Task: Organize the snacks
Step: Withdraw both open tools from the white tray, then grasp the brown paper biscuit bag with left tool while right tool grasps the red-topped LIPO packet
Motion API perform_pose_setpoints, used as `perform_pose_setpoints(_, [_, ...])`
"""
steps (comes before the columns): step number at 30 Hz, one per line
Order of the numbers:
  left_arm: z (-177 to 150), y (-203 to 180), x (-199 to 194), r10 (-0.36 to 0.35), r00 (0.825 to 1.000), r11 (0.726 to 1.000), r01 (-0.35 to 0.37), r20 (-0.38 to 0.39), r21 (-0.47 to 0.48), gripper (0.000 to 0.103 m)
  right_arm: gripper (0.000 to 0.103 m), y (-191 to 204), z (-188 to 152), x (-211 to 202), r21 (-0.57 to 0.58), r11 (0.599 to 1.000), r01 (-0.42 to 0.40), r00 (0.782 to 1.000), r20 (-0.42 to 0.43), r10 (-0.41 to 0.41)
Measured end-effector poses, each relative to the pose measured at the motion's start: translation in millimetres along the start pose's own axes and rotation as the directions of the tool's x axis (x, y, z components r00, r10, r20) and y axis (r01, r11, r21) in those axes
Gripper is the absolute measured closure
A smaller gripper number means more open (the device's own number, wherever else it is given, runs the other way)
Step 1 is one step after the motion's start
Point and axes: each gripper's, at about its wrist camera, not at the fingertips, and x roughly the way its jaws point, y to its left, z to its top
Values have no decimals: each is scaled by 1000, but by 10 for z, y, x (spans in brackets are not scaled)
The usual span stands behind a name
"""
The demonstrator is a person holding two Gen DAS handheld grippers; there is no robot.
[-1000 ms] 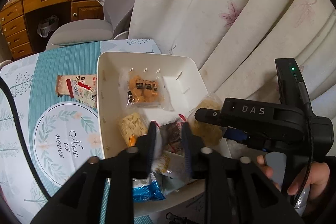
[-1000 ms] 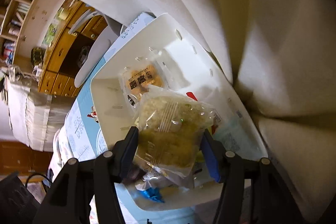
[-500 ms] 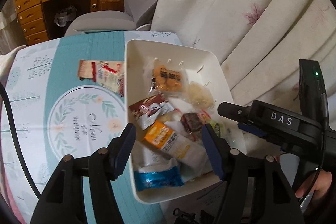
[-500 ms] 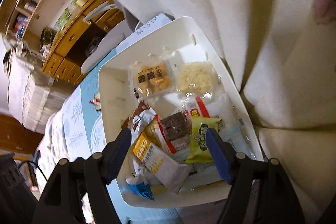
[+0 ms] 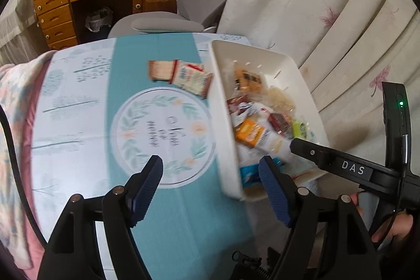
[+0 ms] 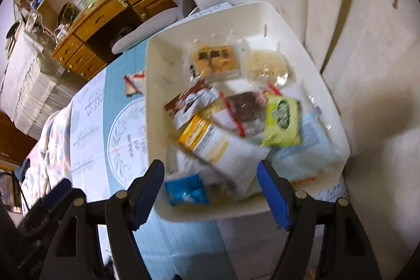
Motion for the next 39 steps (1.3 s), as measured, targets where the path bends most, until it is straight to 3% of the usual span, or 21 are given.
perform_pose_setpoints(7, [-84,552,-319,30,999,998,-30,-9,61,28,29,460,-338,-108,-43,995,91,995,56,-89])
perform_pose_setpoints(15, [-33,1092,-549,57,998,986,-54,-18,160,28,30,942,-584,-156,-59,989,137,983,131,-128])
perform_pose_setpoints(23, [257,1394,-523,84,996,950,-76,-13,304,28,32,1211,-570,-142,-102,980,170,974,166,-152])
perform_pose_setpoints(30, [604,1416,-255,104,995,886,-89,-7,456,28,32,1376,-407,-51,-248,939,239,961,201,-192])
perform_pose_setpoints(39, [1050,1278,353,106,994,749,-54,-40,661,28,32,1600,-58,182,-507,819,271,955,252,-160])
